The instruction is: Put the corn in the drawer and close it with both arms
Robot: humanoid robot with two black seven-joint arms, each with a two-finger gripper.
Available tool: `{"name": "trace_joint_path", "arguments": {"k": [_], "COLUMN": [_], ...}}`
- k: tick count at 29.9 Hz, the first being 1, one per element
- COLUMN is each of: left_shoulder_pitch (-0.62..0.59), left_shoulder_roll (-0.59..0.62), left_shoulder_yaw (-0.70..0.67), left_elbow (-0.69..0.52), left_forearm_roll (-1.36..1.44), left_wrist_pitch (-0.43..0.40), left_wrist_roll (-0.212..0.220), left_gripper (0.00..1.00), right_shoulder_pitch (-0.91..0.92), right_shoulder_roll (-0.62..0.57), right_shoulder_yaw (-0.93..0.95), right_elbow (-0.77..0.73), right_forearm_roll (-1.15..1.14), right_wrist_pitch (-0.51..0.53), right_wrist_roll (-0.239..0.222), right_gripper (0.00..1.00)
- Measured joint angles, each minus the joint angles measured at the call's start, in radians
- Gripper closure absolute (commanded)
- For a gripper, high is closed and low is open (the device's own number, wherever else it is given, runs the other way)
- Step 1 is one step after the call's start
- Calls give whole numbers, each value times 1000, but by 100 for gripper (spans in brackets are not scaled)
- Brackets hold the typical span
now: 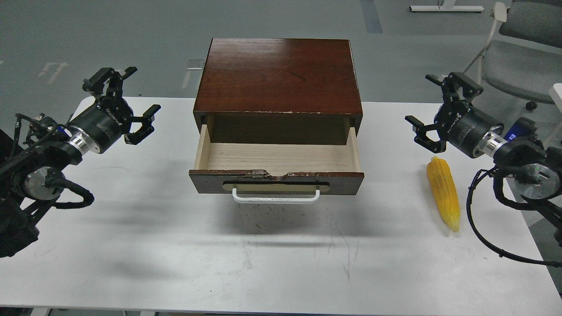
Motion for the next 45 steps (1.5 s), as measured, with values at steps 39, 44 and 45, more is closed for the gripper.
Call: {"name": "trace_joint_path", "arguments": {"k": [39,44,45], "left_shoulder_pitch": [-3,-4,-4], "left_shoulder_roll": [-25,-31,-33], "left_shoulder_yaw": [0,-1,-1], "left_elbow": [0,-1,-1], "left_forearm_roll": [1,1,1], "left_wrist_pitch": [0,0,0], "left_wrist_roll": [-8,-8,-8], "left_gripper": [2,2,2], "right_shoulder_pitch": [89,68,66], "right_shoulder_roll": [-312,-296,-291], "right_shoulder_yaw": [-240,-360,-391], "right_elbow": [-42,-16,-7], "right_forearm_roll": [-713,-834,-881], "right_wrist_pitch": [-346,-420,-456], "right_wrist_roll": [151,152,149], "right_gripper": [0,0,0]}}
